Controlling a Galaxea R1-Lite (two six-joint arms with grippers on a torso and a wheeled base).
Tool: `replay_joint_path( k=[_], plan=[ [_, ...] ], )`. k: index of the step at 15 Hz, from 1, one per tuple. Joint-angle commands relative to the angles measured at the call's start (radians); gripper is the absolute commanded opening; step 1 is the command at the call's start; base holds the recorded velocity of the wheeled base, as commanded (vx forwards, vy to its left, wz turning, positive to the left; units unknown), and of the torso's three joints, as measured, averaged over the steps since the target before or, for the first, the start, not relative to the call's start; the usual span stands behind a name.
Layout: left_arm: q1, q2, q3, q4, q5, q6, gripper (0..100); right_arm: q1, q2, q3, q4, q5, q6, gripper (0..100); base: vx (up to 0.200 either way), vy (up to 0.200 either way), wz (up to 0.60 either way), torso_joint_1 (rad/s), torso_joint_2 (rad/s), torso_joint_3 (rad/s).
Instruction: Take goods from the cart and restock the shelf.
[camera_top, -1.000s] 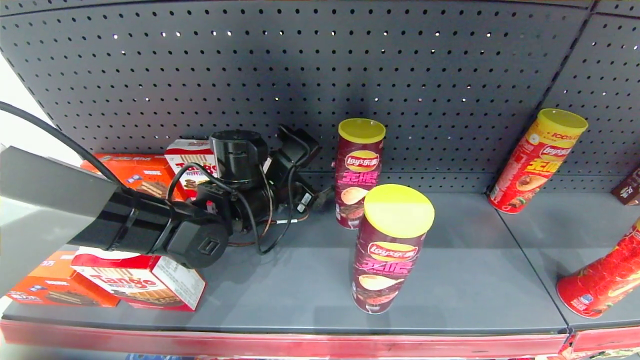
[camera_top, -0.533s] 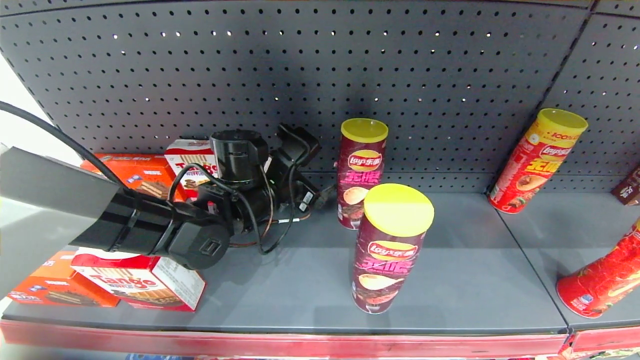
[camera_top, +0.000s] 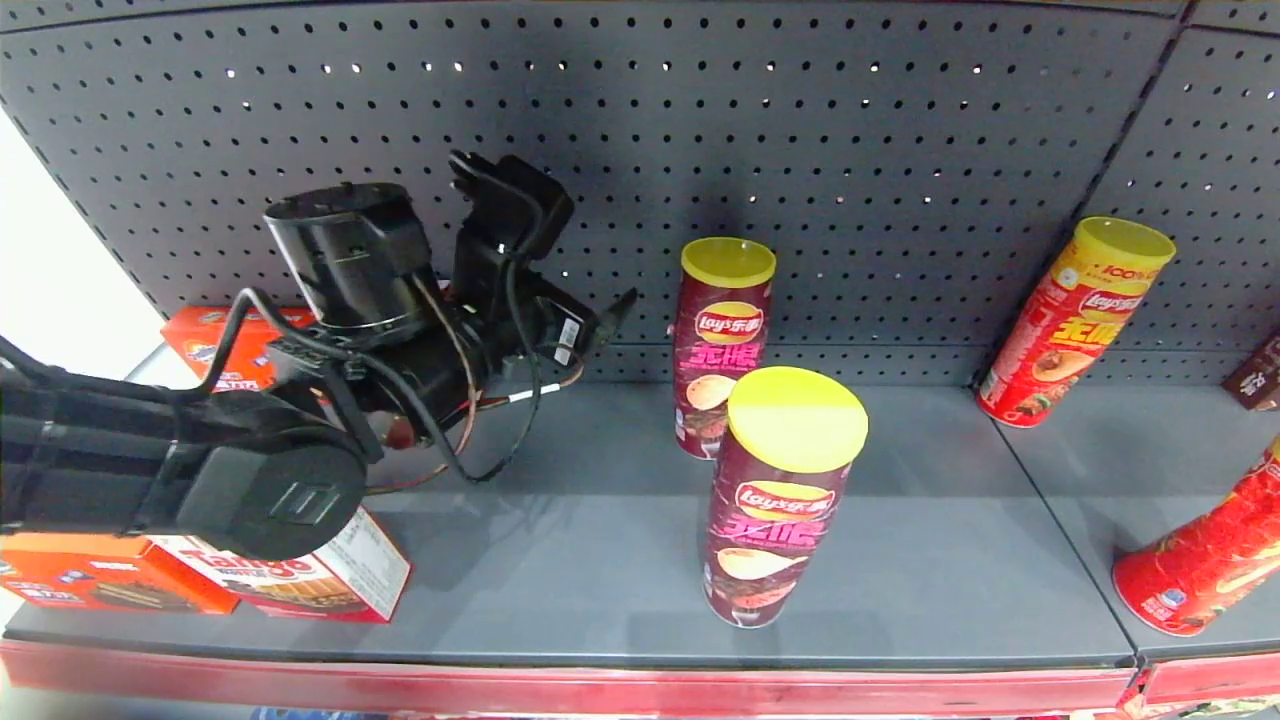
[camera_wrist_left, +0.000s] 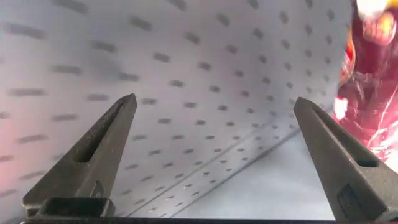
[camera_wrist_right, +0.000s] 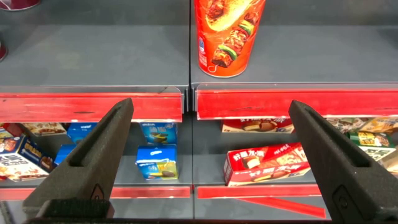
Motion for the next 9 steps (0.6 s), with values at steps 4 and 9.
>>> replay_joint_path(
  k=[4,9],
  plan=[
    [-0.028,-0.172,0.206,-0.132,0.050,0.003,100,0.002,0.001,0.000,0.003,0.012,-0.003,100,0.000,0.000,0.00,0.000,0.00,0.000],
    [-0.025,-0.177,0.216,-0.175,0.064,-0.003,100,0.002,0.015,-0.074,0.000,0.013,0.012,100,0.000,0.000,0.00,0.000,0.00,0.000]
  ],
)
